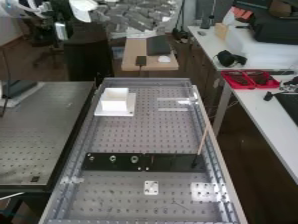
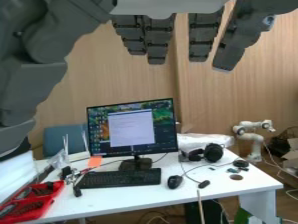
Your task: Grab the smaller nut and place it in the white container
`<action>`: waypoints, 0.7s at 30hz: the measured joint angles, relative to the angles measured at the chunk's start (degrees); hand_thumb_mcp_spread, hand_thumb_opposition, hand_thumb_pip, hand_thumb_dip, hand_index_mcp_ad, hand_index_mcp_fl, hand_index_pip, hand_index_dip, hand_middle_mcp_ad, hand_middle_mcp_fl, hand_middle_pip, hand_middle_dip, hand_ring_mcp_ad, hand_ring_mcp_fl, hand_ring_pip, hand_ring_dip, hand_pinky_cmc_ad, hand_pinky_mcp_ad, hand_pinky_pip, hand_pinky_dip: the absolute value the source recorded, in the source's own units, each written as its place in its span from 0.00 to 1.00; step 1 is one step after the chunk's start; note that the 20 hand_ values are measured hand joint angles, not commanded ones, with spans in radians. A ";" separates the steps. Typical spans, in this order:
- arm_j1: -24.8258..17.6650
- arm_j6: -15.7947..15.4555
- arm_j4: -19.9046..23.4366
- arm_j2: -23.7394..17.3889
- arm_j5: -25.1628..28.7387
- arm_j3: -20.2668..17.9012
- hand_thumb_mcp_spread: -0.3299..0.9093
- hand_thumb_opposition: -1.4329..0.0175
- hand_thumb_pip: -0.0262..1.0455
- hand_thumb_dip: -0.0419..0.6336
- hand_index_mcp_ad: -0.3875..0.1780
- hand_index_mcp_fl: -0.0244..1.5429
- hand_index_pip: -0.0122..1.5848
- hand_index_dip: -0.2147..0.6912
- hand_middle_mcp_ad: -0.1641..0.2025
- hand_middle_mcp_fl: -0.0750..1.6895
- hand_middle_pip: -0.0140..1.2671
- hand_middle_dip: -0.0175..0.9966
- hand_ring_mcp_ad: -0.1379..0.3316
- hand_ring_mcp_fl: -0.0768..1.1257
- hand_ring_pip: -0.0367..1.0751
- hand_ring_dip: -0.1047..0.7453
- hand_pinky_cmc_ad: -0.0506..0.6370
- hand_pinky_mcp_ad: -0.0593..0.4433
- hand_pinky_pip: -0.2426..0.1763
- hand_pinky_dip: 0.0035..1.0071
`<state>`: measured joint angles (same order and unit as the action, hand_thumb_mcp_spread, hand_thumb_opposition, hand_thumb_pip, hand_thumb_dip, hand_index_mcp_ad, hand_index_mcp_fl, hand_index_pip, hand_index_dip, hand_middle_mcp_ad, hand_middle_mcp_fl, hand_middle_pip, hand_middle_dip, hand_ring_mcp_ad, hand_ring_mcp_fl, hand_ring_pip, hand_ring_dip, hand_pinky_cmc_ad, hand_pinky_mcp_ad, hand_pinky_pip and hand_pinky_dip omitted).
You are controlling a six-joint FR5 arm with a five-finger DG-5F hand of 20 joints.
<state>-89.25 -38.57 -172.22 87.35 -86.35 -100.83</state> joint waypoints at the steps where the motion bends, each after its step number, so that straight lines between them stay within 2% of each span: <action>1: -0.13 -0.14 0.48 -0.28 0.71 -0.97 0.48 0.51 0.34 0.08 0.73 0.03 0.05 0.23 0.55 0.05 0.11 0.11 0.72 0.07 0.11 0.14 0.43 0.54 0.36 0.40; 6: -0.53 -0.15 2.08 -1.10 3.52 -4.33 0.49 0.51 0.37 0.11 0.73 0.03 0.05 0.23 0.55 0.04 0.10 0.11 0.72 0.07 0.11 0.14 0.43 0.54 0.36 0.40; 15: -0.26 4.14 5.63 -2.10 7.74 -10.58 0.50 0.51 0.37 0.14 0.73 0.03 0.05 0.21 0.55 0.05 0.10 0.11 0.73 0.06 0.11 0.14 0.43 0.54 0.36 0.40; 21: 0.18 4.18 7.01 -3.43 8.95 -13.81 0.50 0.51 0.38 0.14 0.73 0.03 0.06 0.19 0.55 0.04 0.11 0.12 0.73 0.06 0.11 0.14 0.43 0.54 0.36 0.40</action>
<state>-89.07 -34.39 -165.21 83.92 -77.40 -114.64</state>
